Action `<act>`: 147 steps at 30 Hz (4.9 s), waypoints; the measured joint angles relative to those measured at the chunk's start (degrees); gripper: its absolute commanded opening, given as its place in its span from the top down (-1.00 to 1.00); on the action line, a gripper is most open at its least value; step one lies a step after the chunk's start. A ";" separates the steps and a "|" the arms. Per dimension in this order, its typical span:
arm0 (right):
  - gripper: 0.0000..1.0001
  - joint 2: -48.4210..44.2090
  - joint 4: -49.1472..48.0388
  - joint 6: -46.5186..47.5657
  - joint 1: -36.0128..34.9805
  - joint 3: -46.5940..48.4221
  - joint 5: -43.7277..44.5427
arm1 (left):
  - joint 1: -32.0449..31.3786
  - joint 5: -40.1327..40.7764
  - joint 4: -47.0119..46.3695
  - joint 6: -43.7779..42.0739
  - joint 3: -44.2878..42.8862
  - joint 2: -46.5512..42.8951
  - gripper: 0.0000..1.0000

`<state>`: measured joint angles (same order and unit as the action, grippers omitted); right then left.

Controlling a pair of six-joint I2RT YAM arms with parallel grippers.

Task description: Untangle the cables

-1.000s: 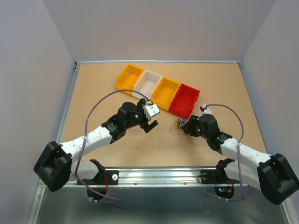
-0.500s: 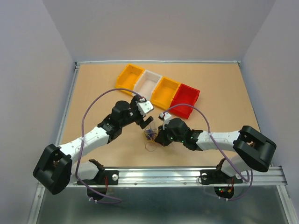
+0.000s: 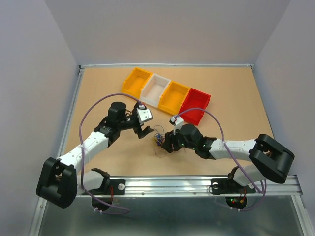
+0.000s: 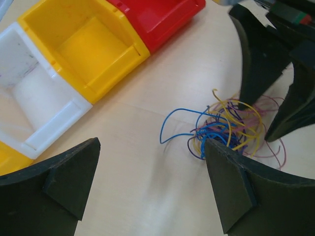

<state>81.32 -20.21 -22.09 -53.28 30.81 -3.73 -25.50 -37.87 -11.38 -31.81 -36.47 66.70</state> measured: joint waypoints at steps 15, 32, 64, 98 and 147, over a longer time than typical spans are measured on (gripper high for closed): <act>-0.44 -5.68 -1.27 0.50 0.00 -1.73 6.38 | 0.11 -0.85 7.65 -11.85 2.05 4.98 -0.96; -0.59 2.47 -2.49 3.52 0.00 -1.70 0.44 | -0.37 4.55 1.46 -3.06 -8.33 16.44 -0.88; 0.99 -22.58 0.61 -7.02 0.00 -12.04 29.90 | 12.70 8.52 4.42 8.98 -13.44 5.46 1.00; -0.88 -0.13 -18.12 16.74 0.04 5.29 9.07 | 4.50 4.17 15.58 6.58 -15.02 -12.55 1.00; -0.21 -23.58 -16.48 1.33 1.75 -15.61 21.35 | 9.86 31.26 16.70 20.98 -63.67 11.72 1.00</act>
<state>57.74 -36.69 -20.75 -51.53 15.20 17.63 -15.64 -6.61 5.32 -10.83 -100.14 78.41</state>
